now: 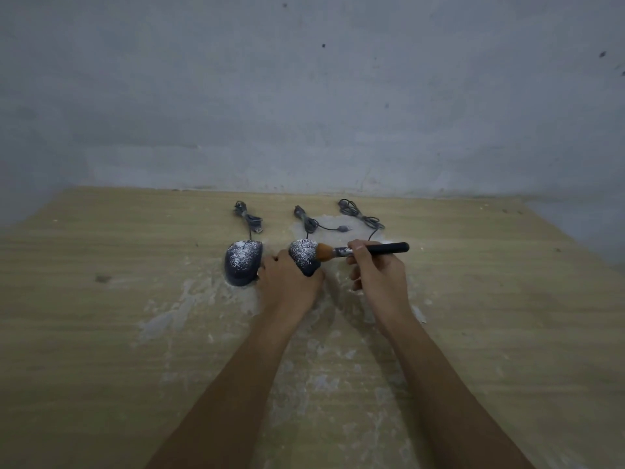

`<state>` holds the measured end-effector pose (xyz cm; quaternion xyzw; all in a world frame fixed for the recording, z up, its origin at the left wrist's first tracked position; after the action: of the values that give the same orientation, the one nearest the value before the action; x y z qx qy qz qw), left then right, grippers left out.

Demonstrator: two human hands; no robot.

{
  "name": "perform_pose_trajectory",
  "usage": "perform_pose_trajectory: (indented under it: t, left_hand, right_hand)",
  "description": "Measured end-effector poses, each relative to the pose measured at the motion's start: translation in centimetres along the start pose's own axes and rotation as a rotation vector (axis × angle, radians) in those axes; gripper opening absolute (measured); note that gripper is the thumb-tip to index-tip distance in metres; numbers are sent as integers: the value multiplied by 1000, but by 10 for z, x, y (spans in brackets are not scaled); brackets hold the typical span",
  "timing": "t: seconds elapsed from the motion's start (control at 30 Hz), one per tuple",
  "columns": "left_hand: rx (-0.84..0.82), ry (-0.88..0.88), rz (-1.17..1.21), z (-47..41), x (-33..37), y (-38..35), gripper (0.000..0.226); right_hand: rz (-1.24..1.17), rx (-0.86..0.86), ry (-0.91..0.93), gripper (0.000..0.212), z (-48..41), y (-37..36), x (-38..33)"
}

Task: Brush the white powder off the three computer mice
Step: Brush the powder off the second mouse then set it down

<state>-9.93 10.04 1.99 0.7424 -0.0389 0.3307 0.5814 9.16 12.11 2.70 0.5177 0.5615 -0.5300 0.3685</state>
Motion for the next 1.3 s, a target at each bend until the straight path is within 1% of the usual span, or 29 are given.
perform_pose_trajectory:
  t: [0.07, 0.17, 0.23, 0.3, 0.37, 0.47, 0.53, 0.6, 0.67, 0.73, 0.9, 1.0, 1.03, 1.13, 1.17, 1.3]
  left_hand:
    - [-32, 34, 211, -3, -4, 3, 58]
    - [-113, 146, 495, -6, -11, -2, 47]
    - [-223, 248, 757, -6, -15, -15, 44]
    - [-291, 324, 966, -6, -16, -23, 47]
    - [-309, 374, 1104, -6, -17, -26, 50]
    - [-354, 393, 1240, -7, -14, -27, 51]
    - [-424, 426, 1322, -4, -11, -32, 45]
    - [-466, 457, 1369, -1, -10, -36, 35]
    - [-471, 443, 1360, -2, -10, -38, 32]
    - [-488, 416, 1383, -4, -8, -40, 32]
    - [-538, 366, 1455, -8, -6, -46, 37]
    - [-565, 339, 1508, -9, -6, -46, 38]
    - [-574, 333, 1518, -10, -6, -47, 38]
    - [-607, 307, 1527, -11, -5, -48, 39]
    - [-619, 298, 1528, -11, -4, -48, 39]
    - [-643, 281, 1551, -13, -4, -49, 40]
  right_hand:
    - [-17, 13, -8, 15, -3, 2, -1]
    - [-56, 17, -19, 19, -6, 3, -3]
    - [-80, 20, -20, 20, -9, 3, -5]
    - [-99, 17, -15, 21, -13, 3, -8]
    - [-123, 9, -21, 23, -17, 2, -12]
    - [-105, 12, -38, 26, -25, -2, -17]
    - [-43, 9, -40, 26, -33, -6, -21]
    - [10, -13, -20, 23, -42, -12, -28]
    - [27, -31, -3, 21, -51, -18, -33]
    - [31, -36, 8, 23, -57, -22, -34]
    - [0, 27, -35, 25, -65, -17, -15]
    - [-4, 18, -45, 24, -71, -17, -8]
    - [20, 7, -30, 24, -74, -17, -9]
    - [119, -3, 68, 37, -84, -20, -20]
    - [144, 4, 101, 39, -87, -21, -23]
    - [181, 28, 156, 25, -91, -25, -29]
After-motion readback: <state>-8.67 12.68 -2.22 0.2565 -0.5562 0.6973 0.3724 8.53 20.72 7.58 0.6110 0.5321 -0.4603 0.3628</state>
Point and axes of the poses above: each hand's wrist, its own z-axis away from the middle knuckle, its own y-axis out of the back of the hand, x = y × z, the point moved 9 cm from there along -z, towards the middle knuckle, and after that the axes turned 10 degrees about -z, right-handed, at the moved point
